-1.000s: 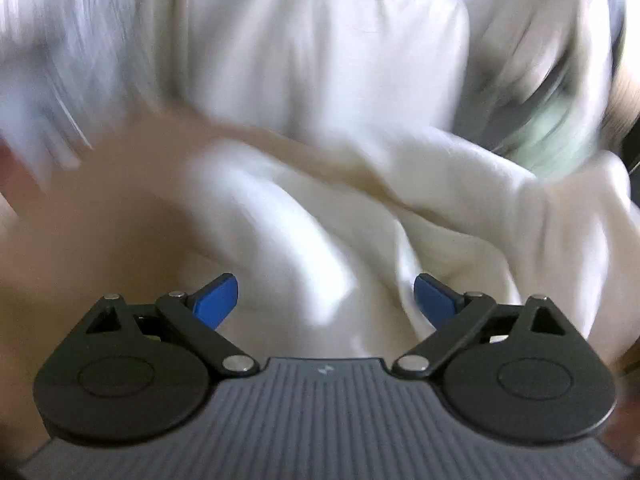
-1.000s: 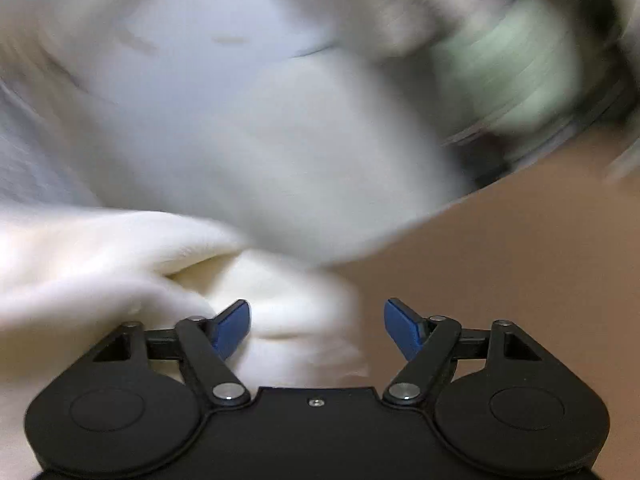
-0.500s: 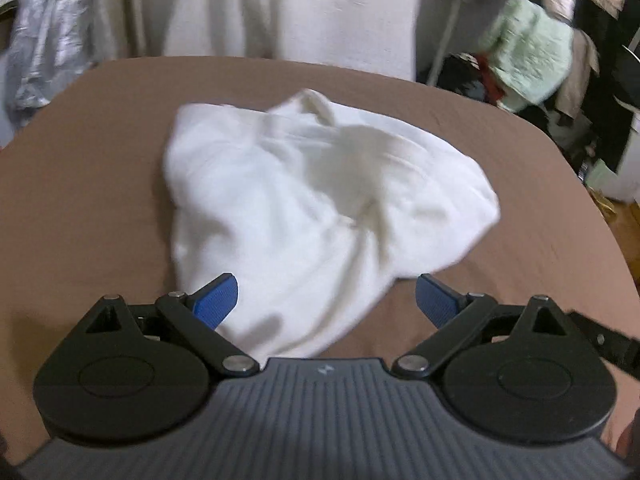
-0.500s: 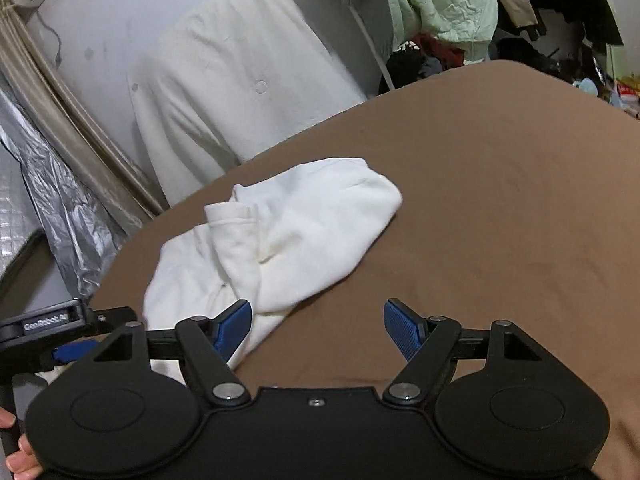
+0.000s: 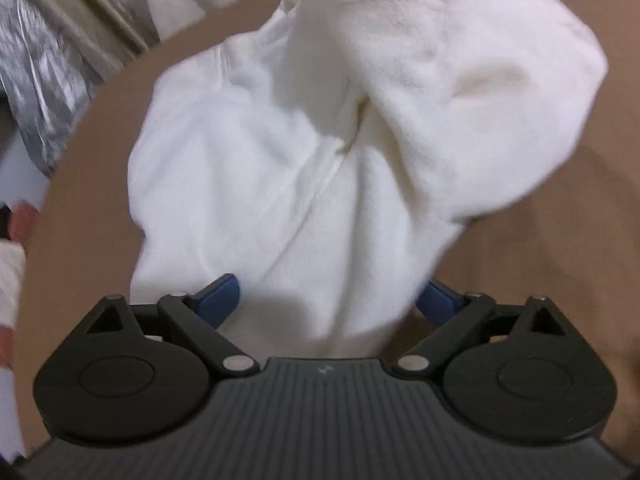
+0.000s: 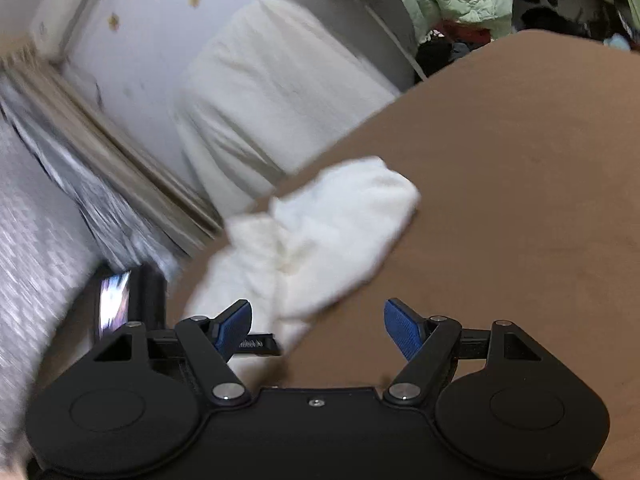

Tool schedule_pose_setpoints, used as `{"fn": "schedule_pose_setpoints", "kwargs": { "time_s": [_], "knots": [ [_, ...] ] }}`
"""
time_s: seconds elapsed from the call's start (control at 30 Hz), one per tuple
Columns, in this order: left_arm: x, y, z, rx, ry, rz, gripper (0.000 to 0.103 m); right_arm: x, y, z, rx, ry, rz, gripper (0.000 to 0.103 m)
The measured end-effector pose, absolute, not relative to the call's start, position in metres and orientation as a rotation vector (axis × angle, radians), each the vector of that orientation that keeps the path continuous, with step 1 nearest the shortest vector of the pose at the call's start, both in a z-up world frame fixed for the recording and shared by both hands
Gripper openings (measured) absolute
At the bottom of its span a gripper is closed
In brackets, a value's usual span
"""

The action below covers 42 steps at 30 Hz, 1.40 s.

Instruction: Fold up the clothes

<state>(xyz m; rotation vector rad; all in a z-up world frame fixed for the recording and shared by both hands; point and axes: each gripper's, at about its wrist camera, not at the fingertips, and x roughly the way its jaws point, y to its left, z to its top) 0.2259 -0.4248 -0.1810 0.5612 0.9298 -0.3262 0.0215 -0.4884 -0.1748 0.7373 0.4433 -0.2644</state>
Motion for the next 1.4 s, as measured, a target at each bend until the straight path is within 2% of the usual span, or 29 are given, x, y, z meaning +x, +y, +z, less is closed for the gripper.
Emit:
{"fn": "schedule_pose_setpoints", "kwargs": {
  "time_s": [0.03, 0.07, 0.1, 0.13, 0.17, 0.23, 0.43, 0.57, 0.7, 0.77, 0.9, 0.97, 1.1, 1.27, 1.4],
  "knots": [
    [0.225, -0.422, -0.178, 0.555, 0.906, -0.344, 0.049, 0.02, -0.488, -0.18, 0.717, 0.458, -0.278, 0.077],
    [0.224, -0.42, -0.175, 0.548, 0.882, -0.362, 0.036, 0.019, -0.488, -0.183, 0.718, 0.461, -0.279, 0.075],
    [0.221, -0.414, -0.167, 0.535, 0.852, -0.386, 0.029, 0.018, -0.489, -0.187, 0.727, 0.46, -0.275, 0.072],
    [0.216, -0.407, -0.156, 0.518, 0.82, -0.413, 0.015, 0.016, -0.49, -0.19, 0.736, 0.459, -0.271, 0.068],
    [0.214, -0.396, -0.143, 0.483, 0.792, -0.432, 0.011, 0.015, -0.491, -0.193, 0.745, 0.457, -0.267, 0.066],
    [0.216, -0.363, -0.112, 0.399, 0.742, -0.378, 0.009, 0.017, -0.484, -0.187, 0.74, 0.458, -0.252, 0.061],
    [0.231, -0.244, -0.048, 0.179, 0.611, -0.159, 0.008, 0.025, -0.46, -0.16, 0.713, 0.461, -0.202, 0.061],
    [0.2, -0.159, -0.013, 0.085, 0.458, -0.022, 0.008, 0.031, -0.444, -0.143, 0.696, 0.463, -0.17, 0.061],
    [0.19, -0.081, 0.005, -0.144, 0.532, -0.024, 0.008, 0.037, -0.428, -0.125, 0.678, 0.464, -0.137, 0.061],
    [0.192, -0.067, -0.011, -0.156, 0.603, 0.008, 0.008, 0.039, -0.42, -0.117, 0.669, 0.465, -0.12, 0.061],
    [0.197, -0.059, -0.08, -0.174, 0.917, 0.015, 0.008, 0.039, -0.404, -0.103, 0.69, 0.465, -0.069, 0.061],
    [0.187, -0.054, -0.107, -0.223, 0.992, 0.024, 0.008, 0.035, -0.392, -0.1, 0.664, 0.481, -0.068, 0.062],
    [0.182, -0.048, -0.129, -0.223, 0.99, 0.046, 0.008, 0.033, -0.376, -0.104, 0.51, 0.554, -0.123, 0.062],
    [0.219, -0.049, -0.132, -0.28, 0.977, 0.058, 0.009, 0.068, -0.359, -0.1, 0.141, 0.656, -0.117, 0.064],
    [0.226, -0.047, -0.146, -0.319, 0.975, 0.073, 0.01, 0.118, -0.363, -0.095, 0.177, 0.643, -0.014, 0.065]
  ]
}}
